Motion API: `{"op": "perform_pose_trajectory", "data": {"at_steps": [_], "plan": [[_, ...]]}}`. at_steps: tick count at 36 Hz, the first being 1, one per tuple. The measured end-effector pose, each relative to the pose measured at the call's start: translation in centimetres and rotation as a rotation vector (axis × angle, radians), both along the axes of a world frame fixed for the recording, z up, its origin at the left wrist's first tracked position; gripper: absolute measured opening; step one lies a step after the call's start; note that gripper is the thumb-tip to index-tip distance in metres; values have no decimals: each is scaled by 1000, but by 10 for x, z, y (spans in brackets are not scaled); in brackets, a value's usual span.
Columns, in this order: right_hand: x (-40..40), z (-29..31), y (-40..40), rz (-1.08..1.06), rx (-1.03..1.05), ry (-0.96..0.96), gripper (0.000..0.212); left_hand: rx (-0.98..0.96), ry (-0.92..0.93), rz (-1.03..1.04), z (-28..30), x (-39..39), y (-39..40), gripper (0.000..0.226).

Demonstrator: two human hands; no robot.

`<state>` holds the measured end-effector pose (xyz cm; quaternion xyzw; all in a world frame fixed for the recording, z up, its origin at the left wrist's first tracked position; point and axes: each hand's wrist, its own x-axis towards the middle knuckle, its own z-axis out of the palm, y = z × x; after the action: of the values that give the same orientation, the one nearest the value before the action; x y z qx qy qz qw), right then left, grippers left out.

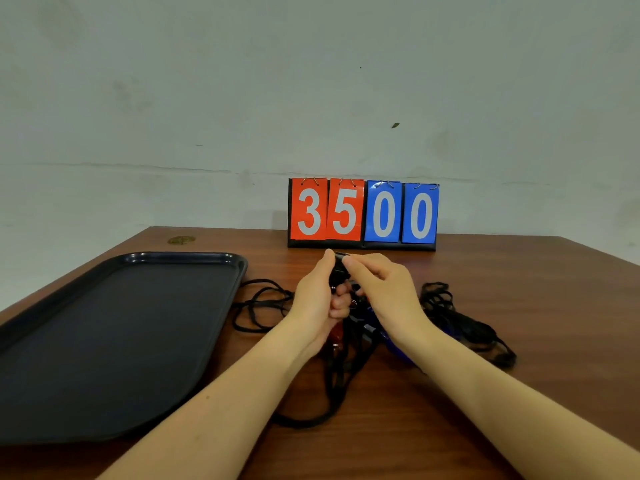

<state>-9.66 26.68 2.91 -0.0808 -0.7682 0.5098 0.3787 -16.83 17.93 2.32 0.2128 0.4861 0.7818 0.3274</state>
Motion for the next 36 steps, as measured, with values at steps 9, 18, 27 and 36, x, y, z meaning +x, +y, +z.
{"op": "perform_pose_trajectory", "data": {"at_steps": [9, 18, 27, 36], "plan": [[-2, -3, -1, -65, 174, -101, 26, -85, 92, 59, 10, 2, -7, 47], [15, 31, 1, -58, -112, -13, 16, -280, 598, 384, 42, 12, -21, 22], [32, 34, -57, 199, -24, -242, 11, -520, 1041, 441, 70, 10, -114, 30], [0, 18, -152, 358, 10, -326, 18, -1033, 1093, 546, 42, -42, -247, 27]]}}
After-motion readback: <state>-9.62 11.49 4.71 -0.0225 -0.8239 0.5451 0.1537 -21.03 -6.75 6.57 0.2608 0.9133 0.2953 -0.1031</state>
